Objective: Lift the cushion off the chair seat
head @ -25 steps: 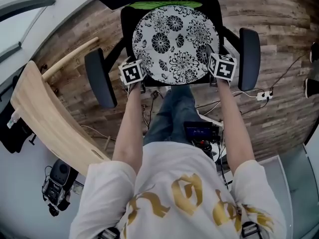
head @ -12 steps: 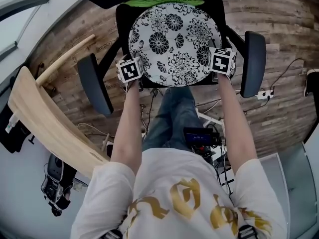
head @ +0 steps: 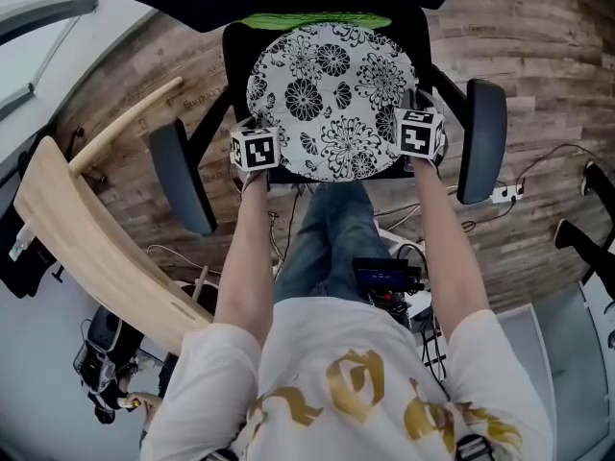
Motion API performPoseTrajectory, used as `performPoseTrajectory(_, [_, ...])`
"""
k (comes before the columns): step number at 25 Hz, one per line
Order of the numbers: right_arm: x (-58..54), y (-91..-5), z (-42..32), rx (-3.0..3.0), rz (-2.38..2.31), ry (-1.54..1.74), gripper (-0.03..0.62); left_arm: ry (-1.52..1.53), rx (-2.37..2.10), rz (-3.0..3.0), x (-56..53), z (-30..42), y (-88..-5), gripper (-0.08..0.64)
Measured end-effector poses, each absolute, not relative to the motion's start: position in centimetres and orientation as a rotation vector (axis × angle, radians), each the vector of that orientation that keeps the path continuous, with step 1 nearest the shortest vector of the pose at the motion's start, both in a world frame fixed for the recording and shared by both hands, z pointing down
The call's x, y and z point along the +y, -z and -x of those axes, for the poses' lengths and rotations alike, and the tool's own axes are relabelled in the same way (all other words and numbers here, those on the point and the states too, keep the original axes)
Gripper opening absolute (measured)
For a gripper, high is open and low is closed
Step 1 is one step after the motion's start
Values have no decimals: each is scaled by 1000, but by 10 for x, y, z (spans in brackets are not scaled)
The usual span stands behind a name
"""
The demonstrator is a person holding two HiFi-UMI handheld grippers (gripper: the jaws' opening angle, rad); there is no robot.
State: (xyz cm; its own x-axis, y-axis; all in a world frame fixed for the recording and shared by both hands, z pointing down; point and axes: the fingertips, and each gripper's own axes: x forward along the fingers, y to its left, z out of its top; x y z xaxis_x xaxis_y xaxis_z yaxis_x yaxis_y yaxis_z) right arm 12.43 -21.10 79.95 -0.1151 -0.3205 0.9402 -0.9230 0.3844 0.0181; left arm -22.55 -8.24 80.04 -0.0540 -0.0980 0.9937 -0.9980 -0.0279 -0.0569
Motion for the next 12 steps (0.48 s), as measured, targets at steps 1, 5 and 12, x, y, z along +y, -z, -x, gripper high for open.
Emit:
performPoseTrajectory(1, [-210, -798, -126, -1650, -1130, -770, 25, -1254, -1289, -1292, -82, 222, -799, 37])
performPoseTrajectory(5, [-211, -795, -124, -1650, -1116, -778, 21, -1230, -1299, -1290, -84, 222, -792, 28])
performPoseTrajectory(12, [-211, -786, -119, -1648, -1039, -730, 21, -1179, -1327, -1306, -88, 226, -783, 25])
